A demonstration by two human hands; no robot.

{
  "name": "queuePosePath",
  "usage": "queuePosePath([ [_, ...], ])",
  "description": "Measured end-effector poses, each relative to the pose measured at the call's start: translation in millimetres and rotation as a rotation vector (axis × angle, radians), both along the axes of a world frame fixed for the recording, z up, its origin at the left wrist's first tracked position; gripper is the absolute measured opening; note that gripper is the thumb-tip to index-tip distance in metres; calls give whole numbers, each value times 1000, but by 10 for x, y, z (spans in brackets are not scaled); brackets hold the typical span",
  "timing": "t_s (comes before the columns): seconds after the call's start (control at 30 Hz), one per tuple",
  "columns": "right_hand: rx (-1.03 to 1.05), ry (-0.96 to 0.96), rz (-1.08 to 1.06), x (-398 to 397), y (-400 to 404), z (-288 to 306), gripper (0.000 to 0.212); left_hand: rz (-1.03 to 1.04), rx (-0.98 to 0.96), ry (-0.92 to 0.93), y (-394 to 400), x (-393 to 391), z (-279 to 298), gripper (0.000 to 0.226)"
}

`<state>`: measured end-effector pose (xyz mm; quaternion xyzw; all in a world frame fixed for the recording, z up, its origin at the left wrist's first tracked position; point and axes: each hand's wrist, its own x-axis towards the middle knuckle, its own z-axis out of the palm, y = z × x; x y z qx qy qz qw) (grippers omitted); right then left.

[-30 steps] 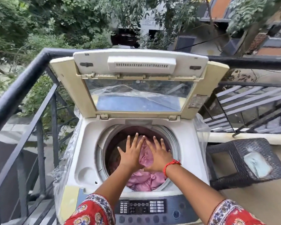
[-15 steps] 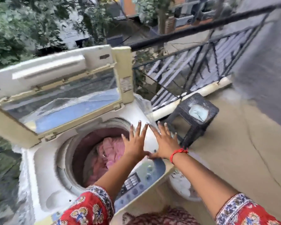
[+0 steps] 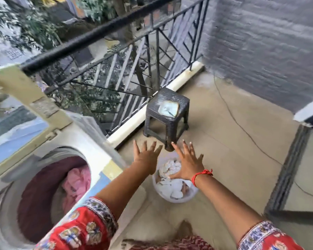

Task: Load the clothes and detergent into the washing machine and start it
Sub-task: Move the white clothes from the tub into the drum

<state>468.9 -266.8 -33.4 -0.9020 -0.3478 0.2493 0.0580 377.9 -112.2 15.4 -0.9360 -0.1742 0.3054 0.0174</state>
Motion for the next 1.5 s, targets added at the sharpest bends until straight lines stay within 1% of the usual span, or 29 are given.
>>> queuePosePath([
  [0.07,-23,18,-3,155,-200,-121,135,-11,-59,-56,-282,279,-180,98],
  [0.13,-78,15,23,292,-371,-251,134,-15,-77,-89,-505,457,-388,107],
  [0.3,-139,44,60,671,-718,-677,132,-9,-119,-49,-857,714,-976,128],
  [0.4,-168,69,55,827,-812,-1062,127,-1,-150,-17,-880,797,-1369,127],
  [0.53,-199,136,45,935,-802,-1669,122,35,-178,18,-792,892,-2012,116],
  [0.63,-228,184,29,985,-728,-2222,121,37,-175,46,-713,958,-2608,123],
  [0.73,-228,198,31,1024,-613,-2908,111,-8,-168,85,-647,1076,-3290,127],
  [0.77,-236,200,42,1044,-562,-3137,111,0,-183,97,-625,1131,-3528,129],
  [0.9,-292,272,64,1138,-368,-4013,135,89,-280,156,-540,1363,-4452,139],
  [1.03,-350,342,66,1112,-259,-4865,145,25,-276,250,-455,1374,-5286,157],
  [1.2,-417,387,71,922,-149,-5779,157,-29,-194,374,-399,1197,-6132,166],
  [1.27,-452,390,74,833,-132,-6099,160,-104,-98,349,-414,1150,-6432,162],
  [1.33,-431,338,84,784,-125,-6259,157,-78,-97,274,-442,1138,-6655,139],
  [1.43,-290,234,82,754,-85,-6585,134,-15,-107,185,-481,1143,-6890,106],
  [1.5,-228,207,45,715,-51,-6814,125,-8,-90,147,-490,1129,-6967,94],
])
